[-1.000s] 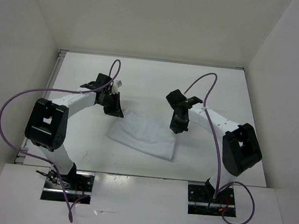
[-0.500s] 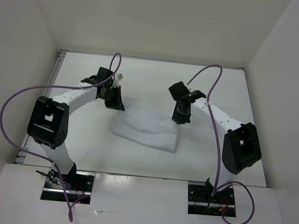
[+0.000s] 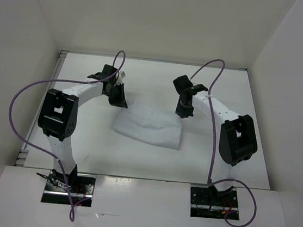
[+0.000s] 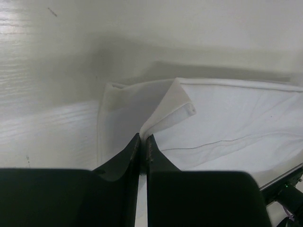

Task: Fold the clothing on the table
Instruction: Fold the skirt

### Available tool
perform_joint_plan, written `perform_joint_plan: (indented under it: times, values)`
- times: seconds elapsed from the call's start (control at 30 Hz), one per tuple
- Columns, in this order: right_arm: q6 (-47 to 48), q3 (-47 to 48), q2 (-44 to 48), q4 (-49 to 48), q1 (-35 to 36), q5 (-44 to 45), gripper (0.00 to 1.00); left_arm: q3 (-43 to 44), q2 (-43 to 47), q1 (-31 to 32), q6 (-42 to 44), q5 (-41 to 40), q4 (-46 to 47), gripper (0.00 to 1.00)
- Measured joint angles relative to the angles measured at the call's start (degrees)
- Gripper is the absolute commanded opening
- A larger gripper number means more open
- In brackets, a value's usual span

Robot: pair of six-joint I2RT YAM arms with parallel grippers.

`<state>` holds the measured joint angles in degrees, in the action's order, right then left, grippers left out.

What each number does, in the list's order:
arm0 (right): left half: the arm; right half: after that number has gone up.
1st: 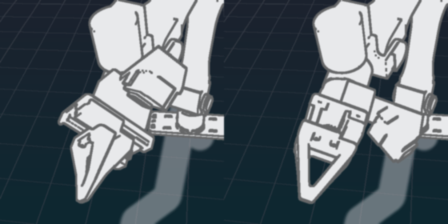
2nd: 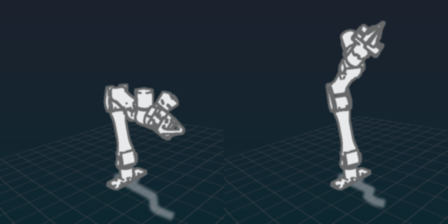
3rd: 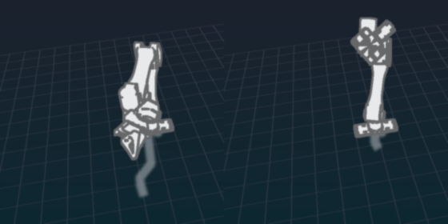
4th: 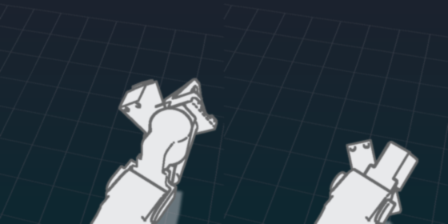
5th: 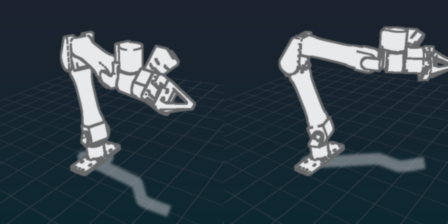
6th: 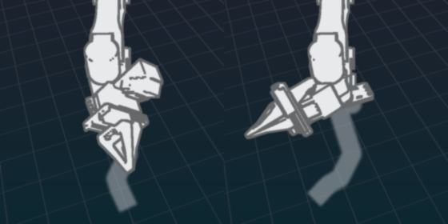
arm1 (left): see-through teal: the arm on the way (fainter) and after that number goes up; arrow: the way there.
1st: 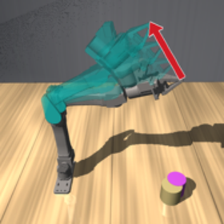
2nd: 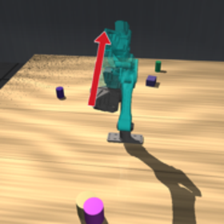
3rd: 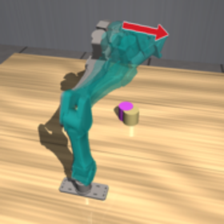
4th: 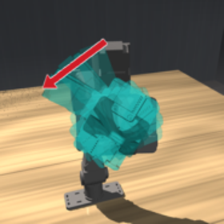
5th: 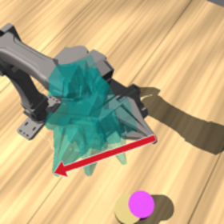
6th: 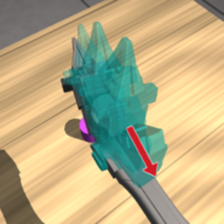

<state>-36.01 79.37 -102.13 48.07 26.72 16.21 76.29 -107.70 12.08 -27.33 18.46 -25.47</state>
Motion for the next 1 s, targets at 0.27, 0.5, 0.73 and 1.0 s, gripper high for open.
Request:
perform_joint_plan:
  times: [0.27,0.5,0.73,1.0]
  values:
    - [1.9,1.3,-5.1,-1.3,-0.5,-0.1,0.47,0.4,-1.7,-0.2,-0.5,-1.9,-0.1,0.56]
    - [2.5,1.4,0.9,-0.4,-0.9,2.7,0.59,0.4,6.3,-0.4,-1.0,-6.4,-2.7,0.66]
    - [-0.1,-9.5,11.8,-3.0,-1.3,-2.2,0.58,-6.6,16.3,-0.4,0.0,-6.9,-0.9,0.66]
    - [-3.7,-20.5,12.4,-5.4,-1.4,-9.4,0.56,-16.1,14.0,-0.3,-0.1,-7.5,-0.5,0.65]
